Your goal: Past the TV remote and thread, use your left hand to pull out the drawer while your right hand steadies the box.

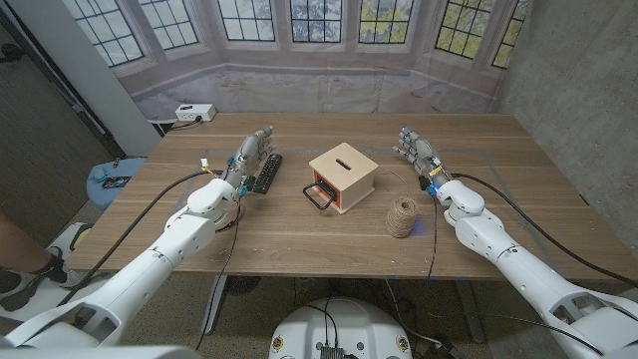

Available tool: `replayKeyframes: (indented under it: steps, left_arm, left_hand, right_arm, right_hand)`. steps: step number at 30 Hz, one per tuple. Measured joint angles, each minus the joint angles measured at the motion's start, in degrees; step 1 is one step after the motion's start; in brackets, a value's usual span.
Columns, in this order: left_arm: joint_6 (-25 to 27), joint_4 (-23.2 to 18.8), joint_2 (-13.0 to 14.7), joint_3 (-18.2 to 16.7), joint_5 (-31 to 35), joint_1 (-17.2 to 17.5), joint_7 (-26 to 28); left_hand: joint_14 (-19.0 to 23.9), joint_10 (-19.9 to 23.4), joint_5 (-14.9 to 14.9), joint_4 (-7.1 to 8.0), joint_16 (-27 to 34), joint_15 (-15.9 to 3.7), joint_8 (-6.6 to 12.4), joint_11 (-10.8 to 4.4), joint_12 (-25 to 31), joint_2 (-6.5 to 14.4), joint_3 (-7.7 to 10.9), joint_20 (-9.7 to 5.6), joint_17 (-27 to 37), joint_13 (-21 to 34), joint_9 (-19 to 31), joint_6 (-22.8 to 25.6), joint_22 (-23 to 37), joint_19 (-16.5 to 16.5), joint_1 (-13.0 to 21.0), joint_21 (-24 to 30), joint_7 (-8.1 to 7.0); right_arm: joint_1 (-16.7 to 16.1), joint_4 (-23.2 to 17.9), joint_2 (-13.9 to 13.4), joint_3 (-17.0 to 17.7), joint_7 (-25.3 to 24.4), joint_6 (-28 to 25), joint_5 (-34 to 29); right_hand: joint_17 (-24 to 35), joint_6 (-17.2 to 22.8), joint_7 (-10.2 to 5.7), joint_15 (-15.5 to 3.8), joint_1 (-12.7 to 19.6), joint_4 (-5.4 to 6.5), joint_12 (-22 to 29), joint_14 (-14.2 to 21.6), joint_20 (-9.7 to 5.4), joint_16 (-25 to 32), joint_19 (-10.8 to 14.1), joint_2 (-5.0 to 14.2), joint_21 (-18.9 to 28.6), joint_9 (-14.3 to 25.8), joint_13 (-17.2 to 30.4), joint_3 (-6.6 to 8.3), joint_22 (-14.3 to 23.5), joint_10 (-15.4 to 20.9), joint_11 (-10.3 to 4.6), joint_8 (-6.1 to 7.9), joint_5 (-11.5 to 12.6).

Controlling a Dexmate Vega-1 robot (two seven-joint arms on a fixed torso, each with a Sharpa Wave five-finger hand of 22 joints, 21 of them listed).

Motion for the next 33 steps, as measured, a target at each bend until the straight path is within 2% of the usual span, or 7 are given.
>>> replayKeyframes:
  steps: [4,12,20,33]
  left_arm:
    - [0.78,-2.12,1.64,-0.10,1.01,1.05,0.62]
    - [1.25,-5.01,4.74,-0.33,2.57,2.56,1.23]
    - [1.70,-7.52,8.00,0.16,6.76,2.96,-0.06]
    - [2.55,-12.30,14.07,1.04,12.02,3.11,-3.08]
  left_hand:
    - [0.42,0.50,0.00,-0.23,0.22,0.17,0.00,-0.51,0.23,0.00,-0.21,0.41,0.00,0.00,0.00,0.00,0.00,0.41,0.00,0.00,0.00]
    - [1.02,1.14,0.00,-0.37,0.44,-0.04,0.00,-0.49,0.23,-0.23,-0.07,1.02,-0.01,0.00,0.00,0.53,-0.01,1.02,0.23,0.00,0.09]
    - [1.23,1.14,0.00,-0.37,0.44,-0.26,0.00,-0.49,0.41,-0.13,-0.07,1.02,-0.01,-0.01,-0.01,0.72,-0.01,1.02,0.33,0.00,-0.10]
    - [1.63,1.44,0.00,-0.37,0.44,-0.67,0.40,-0.80,0.62,-0.13,-0.07,1.02,-0.01,-0.01,0.27,1.02,-0.01,1.02,0.33,0.00,-0.41]
  right_arm:
    - [0.43,0.67,0.35,-0.06,-0.43,0.50,-0.38]
    - [1.22,1.97,1.15,-0.19,-0.94,1.95,-1.15]
    - [3.02,4.87,2.56,-0.50,-0.96,3.25,-1.74]
    - [4.36,6.28,2.67,-0.74,-0.29,3.72,-2.50]
  right_hand:
    - [-0.10,0.42,-0.41,0.22,0.16,-0.17,0.03,0.22,0.18,0.00,0.19,0.16,0.00,0.00,0.00,-0.17,0.00,0.33,-0.32,0.17,0.00]
    - [-0.26,1.03,-0.42,0.01,0.46,-0.41,0.23,0.61,-0.03,0.45,0.43,0.46,0.00,-0.01,-0.01,-0.07,0.00,0.71,-1.12,0.21,0.00]
    - [-0.26,1.03,-0.42,0.01,0.66,-0.88,0.23,0.61,-0.12,0.45,0.52,0.66,0.00,-0.01,-0.01,-0.08,-0.01,0.71,-1.12,0.21,0.00]
    - [-0.53,1.02,-0.41,0.01,0.99,-0.87,0.22,0.61,-0.11,0.45,0.51,0.39,0.00,-0.01,-0.01,-0.08,-0.01,0.70,-1.11,0.21,-0.01]
